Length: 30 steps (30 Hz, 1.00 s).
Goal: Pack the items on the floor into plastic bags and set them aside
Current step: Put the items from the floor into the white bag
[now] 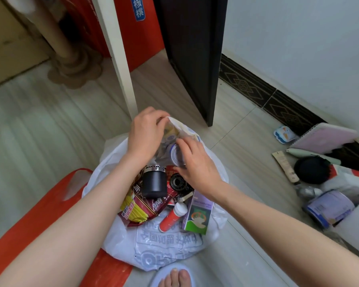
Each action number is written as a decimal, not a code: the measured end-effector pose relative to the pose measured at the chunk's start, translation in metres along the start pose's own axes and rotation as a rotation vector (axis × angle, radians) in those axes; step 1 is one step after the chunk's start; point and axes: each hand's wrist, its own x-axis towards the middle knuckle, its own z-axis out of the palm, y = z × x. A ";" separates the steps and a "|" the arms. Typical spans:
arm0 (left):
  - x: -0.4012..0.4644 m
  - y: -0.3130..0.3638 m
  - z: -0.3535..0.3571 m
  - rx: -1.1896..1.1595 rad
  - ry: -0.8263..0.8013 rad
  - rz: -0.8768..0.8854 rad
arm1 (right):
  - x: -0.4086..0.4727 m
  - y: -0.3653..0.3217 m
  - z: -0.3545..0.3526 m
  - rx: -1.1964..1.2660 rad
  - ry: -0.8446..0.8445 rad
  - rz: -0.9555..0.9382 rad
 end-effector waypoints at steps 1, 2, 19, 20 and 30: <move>0.000 0.001 0.001 0.000 -0.011 -0.003 | 0.003 -0.001 0.005 -0.027 -0.014 -0.019; -0.001 0.000 0.003 0.004 -0.030 -0.009 | 0.005 -0.001 0.009 -0.055 -0.027 -0.027; -0.033 -0.002 0.014 0.099 -0.336 0.026 | -0.001 0.030 0.024 -0.167 -0.232 0.038; -0.038 0.001 0.013 0.126 -0.343 0.052 | -0.005 0.030 0.020 -0.183 -0.234 0.027; -0.102 0.080 0.020 0.219 -0.439 0.350 | -0.112 0.063 -0.087 -0.294 -0.252 0.215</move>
